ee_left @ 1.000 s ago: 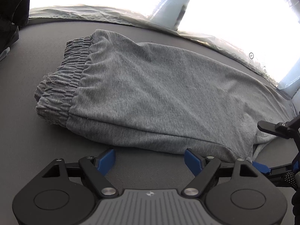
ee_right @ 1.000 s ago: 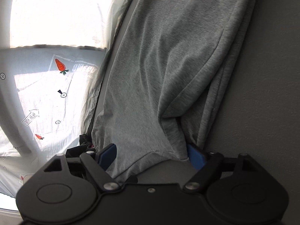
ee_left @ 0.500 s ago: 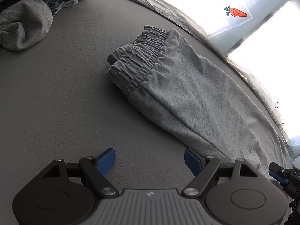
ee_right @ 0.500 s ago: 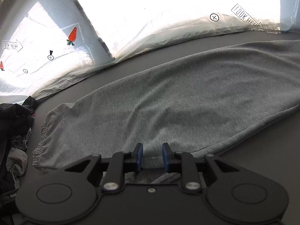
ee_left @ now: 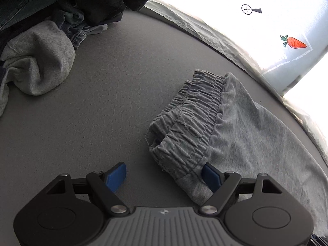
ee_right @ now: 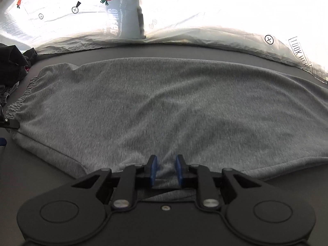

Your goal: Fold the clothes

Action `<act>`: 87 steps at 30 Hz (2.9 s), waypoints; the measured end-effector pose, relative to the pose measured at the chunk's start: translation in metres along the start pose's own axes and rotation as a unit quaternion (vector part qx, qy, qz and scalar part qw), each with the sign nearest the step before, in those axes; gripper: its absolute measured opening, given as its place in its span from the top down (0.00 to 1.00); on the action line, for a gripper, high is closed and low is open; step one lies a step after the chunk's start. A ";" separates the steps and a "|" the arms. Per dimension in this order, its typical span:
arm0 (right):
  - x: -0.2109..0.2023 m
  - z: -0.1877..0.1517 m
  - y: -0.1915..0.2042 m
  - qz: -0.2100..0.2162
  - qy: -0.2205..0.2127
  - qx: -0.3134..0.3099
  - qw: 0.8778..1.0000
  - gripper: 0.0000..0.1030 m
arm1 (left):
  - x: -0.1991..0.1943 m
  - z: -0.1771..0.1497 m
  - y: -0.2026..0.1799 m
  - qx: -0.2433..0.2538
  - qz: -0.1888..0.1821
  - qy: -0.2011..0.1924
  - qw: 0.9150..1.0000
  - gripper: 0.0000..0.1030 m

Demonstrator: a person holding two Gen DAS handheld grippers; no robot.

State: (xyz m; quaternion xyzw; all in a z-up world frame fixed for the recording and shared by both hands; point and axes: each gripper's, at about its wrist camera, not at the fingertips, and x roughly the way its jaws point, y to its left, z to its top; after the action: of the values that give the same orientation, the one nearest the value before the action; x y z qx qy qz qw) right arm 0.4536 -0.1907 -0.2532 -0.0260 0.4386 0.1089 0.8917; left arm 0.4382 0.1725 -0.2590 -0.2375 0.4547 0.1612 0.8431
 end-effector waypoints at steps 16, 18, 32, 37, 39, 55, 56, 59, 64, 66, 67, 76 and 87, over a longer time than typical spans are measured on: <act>-0.001 -0.004 -0.006 0.014 -0.007 0.030 0.999 0.68 | -0.002 0.004 -0.044 0.005 -0.055 -0.060 0.997 0.81; -0.001 -0.004 -0.007 0.018 -0.009 0.040 0.999 0.66 | -0.010 0.004 -0.059 0.014 -0.082 -0.068 0.994 0.82; -0.008 -0.016 -0.068 0.104 0.014 0.269 0.957 0.66 | 0.004 -0.075 -0.171 0.193 -0.239 0.066 0.949 0.68; -0.012 -0.011 -0.062 0.097 0.024 0.261 0.960 0.61 | -0.015 -0.069 -0.141 0.177 -0.260 0.056 0.948 0.59; -0.014 -0.003 -0.054 0.094 0.021 0.244 0.965 0.58 | -0.023 -0.064 -0.130 0.179 -0.242 0.037 0.953 0.57; -0.014 0.043 0.036 0.063 -0.013 0.036 0.997 0.46 | 0.019 -0.043 -0.082 0.107 -0.137 0.060 0.983 0.57; -0.012 0.044 0.042 0.056 -0.013 0.017 0.998 0.46 | 0.020 -0.043 -0.083 0.107 -0.137 0.060 0.983 0.57; -0.006 0.047 0.053 0.042 -0.018 -0.029 0.999 0.44 | 0.022 -0.044 -0.083 0.108 -0.136 0.060 0.983 0.57; 0.004 0.057 0.071 0.025 -0.029 -0.095 0.995 0.40 | 0.025 -0.039 -0.087 0.094 -0.124 0.079 0.985 0.56; 0.008 0.061 0.077 0.018 -0.030 -0.128 0.991 0.34 | 0.027 -0.036 -0.090 0.095 -0.116 0.087 0.985 0.56; 0.010 0.062 0.080 0.021 -0.029 -0.143 0.989 0.33 | 0.027 -0.034 -0.092 0.096 -0.112 0.091 0.985 0.56; 0.026 0.073 0.073 0.060 -0.017 -0.158 0.986 0.28 | 0.027 -0.035 -0.091 0.099 -0.124 0.096 0.983 0.50; 0.010 0.078 0.001 0.152 -0.048 0.112 0.981 0.80 | 0.024 -0.035 -0.106 0.123 -0.101 0.099 0.982 0.49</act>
State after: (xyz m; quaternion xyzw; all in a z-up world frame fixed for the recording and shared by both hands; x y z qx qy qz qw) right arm 0.5200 -0.1774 -0.2129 0.1465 0.4034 0.1949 0.8820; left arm 0.4780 0.0663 -0.2688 -0.1912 0.5262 -0.0062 0.8285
